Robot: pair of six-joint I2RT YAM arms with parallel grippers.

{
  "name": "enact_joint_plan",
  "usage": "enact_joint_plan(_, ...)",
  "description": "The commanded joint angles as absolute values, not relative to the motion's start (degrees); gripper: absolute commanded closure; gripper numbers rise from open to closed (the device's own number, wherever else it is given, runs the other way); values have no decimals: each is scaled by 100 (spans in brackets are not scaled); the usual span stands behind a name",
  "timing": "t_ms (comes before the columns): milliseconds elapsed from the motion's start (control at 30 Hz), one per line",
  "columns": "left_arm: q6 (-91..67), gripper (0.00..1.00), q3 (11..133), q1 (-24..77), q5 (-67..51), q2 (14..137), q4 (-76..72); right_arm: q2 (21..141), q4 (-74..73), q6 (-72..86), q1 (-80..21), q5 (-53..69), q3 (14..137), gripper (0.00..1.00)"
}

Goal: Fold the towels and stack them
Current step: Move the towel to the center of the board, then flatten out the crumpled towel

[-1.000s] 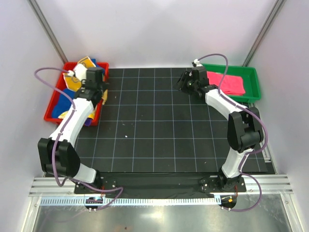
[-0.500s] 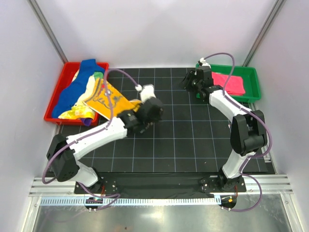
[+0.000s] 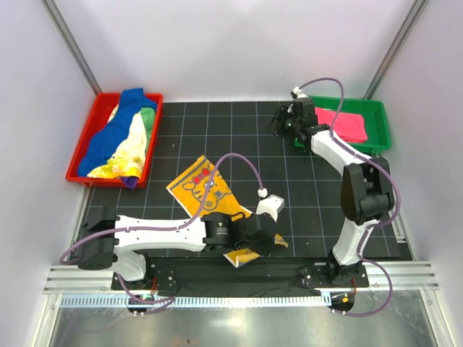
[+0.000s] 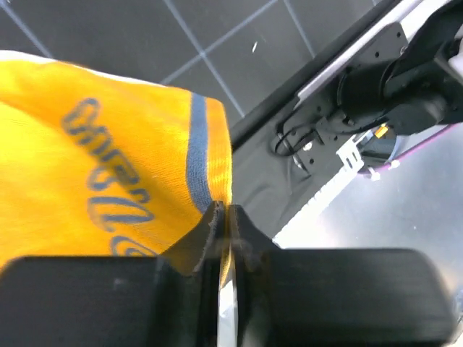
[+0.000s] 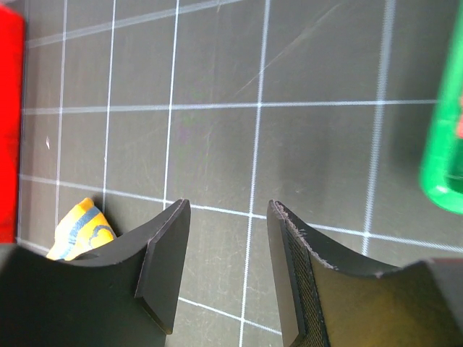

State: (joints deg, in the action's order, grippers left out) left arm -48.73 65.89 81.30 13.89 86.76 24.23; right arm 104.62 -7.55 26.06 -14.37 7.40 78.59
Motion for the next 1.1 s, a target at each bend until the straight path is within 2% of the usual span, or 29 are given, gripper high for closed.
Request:
enact_joint_plan(0,-5071,82,6328,8007,1676,8306,2337,10757,-816,2286,-1704,1195,8331,46)
enact_joint_plan(67,-5298,72,6459,7911,2429,8183,2801,10976,-913,2206,-1819,1222,8489,46)
enact_joint_plan(133,-5422,68,6556,7570,2767,8191,3443,11091,-940,2180,-1959,1213,8551,47)
enact_joint_plan(167,-5658,60,6557,7385,2916,8174,3593,11196,-958,2171,-2003,1230,8587,47)
enact_joint_plan(200,-5695,60,6487,7200,2901,8156,3664,11241,-975,2153,-2039,1265,8648,47)
enact_joint_plan(267,-5861,58,6312,6638,2987,7938,3639,11355,-993,2118,-2162,1371,8762,46)
enact_joint_plan(333,-5993,52,5977,6234,3119,7762,3586,11460,-984,2022,-2284,1537,8850,46)
enact_joint_plan(467,-6459,38,5284,4672,3199,7331,3507,11838,-1300,1732,-2723,1643,9289,47)
enact_joint_plan(700,-6750,32,4562,3027,3182,7320,3200,12252,-1476,1679,-2962,1661,9624,47)
enact_joint_plan(1067,-6610,34,5080,2066,3085,8858,2848,12401,-1424,1714,-3006,1749,9703,47)
